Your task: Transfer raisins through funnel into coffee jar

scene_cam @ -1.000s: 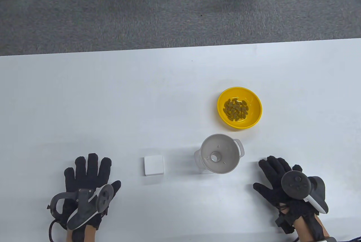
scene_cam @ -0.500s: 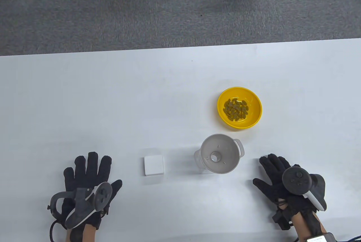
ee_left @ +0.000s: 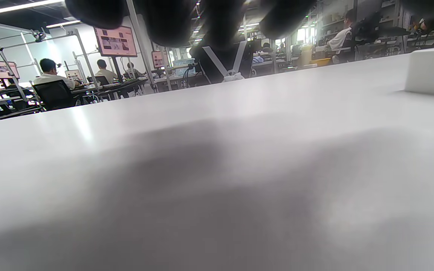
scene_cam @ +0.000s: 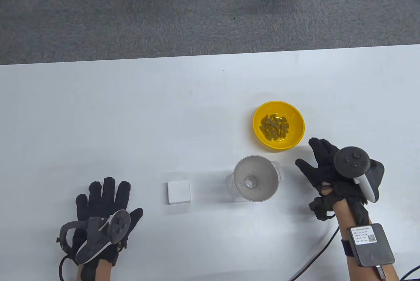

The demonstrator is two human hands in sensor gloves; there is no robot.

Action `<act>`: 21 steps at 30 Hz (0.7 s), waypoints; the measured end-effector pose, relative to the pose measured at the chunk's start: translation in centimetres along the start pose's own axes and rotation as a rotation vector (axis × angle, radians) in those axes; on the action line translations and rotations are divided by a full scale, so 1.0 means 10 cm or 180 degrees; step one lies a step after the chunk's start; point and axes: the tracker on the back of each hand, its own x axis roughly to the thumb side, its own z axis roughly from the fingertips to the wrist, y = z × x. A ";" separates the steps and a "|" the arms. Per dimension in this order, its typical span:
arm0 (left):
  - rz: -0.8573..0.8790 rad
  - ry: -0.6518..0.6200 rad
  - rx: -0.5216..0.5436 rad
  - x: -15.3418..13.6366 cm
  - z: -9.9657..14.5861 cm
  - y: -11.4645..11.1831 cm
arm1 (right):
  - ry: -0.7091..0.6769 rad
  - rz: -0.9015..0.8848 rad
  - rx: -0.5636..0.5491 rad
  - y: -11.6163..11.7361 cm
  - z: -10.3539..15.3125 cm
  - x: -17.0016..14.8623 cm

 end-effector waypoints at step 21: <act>0.0033 0.0170 -0.0032 -0.04 -0.06 0.00 | 0.0654 -0.0161 -0.0082 0.22 -0.85 0.02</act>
